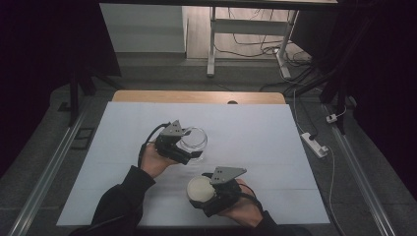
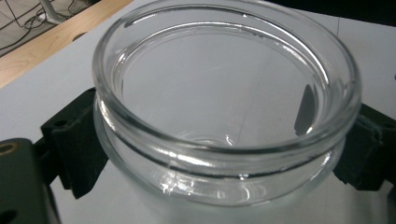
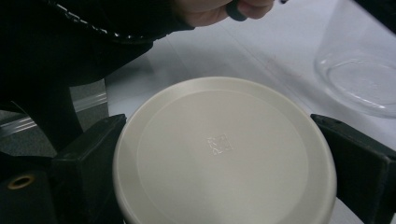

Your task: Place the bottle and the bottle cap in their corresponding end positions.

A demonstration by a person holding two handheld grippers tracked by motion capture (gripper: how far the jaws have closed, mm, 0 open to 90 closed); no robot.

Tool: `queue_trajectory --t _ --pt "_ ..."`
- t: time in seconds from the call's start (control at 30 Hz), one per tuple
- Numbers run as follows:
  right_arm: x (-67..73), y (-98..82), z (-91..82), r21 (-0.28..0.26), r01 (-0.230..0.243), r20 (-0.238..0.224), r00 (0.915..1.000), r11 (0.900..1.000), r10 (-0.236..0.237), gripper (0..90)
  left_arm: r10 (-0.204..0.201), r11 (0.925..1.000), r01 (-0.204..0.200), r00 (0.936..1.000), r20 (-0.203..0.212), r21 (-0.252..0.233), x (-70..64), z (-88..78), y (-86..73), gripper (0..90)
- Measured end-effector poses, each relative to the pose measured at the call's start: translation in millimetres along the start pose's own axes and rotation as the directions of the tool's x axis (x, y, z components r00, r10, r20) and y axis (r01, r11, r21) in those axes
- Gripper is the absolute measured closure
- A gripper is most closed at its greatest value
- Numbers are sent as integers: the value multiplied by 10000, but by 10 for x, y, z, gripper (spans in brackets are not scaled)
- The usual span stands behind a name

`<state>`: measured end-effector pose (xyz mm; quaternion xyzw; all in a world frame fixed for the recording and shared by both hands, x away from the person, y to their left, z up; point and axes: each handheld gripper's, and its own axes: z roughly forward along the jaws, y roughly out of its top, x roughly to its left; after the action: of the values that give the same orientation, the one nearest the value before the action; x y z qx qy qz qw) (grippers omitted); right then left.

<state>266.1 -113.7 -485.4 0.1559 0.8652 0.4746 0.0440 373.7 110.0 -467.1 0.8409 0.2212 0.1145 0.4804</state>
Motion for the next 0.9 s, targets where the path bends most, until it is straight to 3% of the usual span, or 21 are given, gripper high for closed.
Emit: queue_trajectory --t 0.37,0.9 --pt "-38 -62 187 298 25 -128 9999 9996 -21 75 -75 10000 75 10000 -66 40 87 168 -28 73" --pt "-102 -182 405 935 213 -30 9998 9954 -211 75 -276 9994 288 9976 -641 179 218 274 -108 73"
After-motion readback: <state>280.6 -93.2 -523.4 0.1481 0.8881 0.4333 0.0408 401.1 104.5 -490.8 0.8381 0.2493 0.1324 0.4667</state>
